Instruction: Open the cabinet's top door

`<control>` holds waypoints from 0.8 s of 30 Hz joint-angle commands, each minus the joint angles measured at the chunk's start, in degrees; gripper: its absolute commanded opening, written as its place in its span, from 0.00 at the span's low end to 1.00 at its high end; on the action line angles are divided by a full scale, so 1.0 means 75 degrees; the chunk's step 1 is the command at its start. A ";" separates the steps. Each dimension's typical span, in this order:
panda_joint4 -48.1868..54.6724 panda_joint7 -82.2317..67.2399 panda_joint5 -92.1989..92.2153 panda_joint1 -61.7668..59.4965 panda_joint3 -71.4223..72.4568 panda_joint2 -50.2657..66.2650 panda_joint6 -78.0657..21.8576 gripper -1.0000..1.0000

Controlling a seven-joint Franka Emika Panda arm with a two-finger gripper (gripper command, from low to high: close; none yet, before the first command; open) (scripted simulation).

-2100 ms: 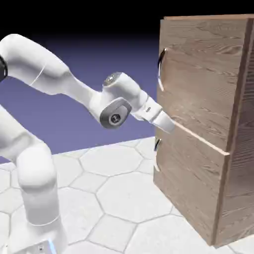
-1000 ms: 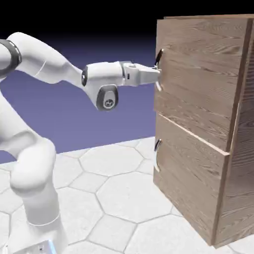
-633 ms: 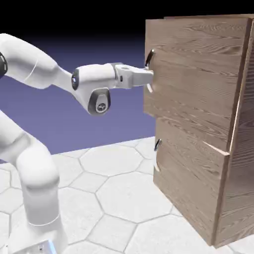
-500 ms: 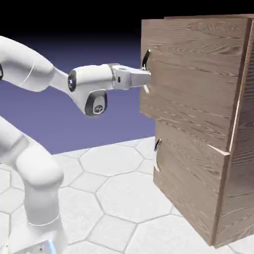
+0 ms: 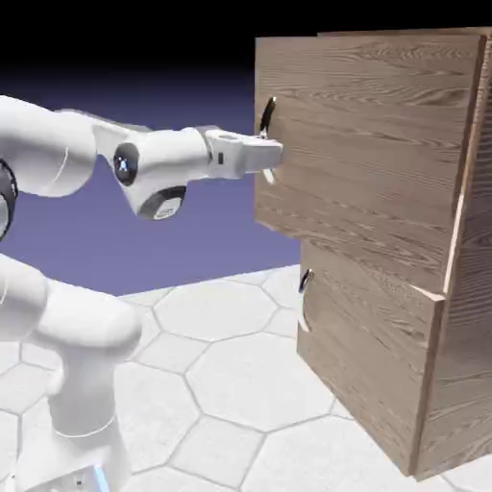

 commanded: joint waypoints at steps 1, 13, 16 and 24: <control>-0.0018 -0.0338 0.0242 0.0192 -0.0071 -0.0185 -0.0002 0.00; -0.0873 -0.1716 0.1239 -0.1395 0.0410 -0.3201 -0.3360 0.00; -0.1010 -0.1736 0.1156 -0.2002 0.0363 -0.3814 -0.4357 0.00; -0.1183 -0.1702 0.0473 -0.3492 -0.0404 -0.5264 -0.7015 0.00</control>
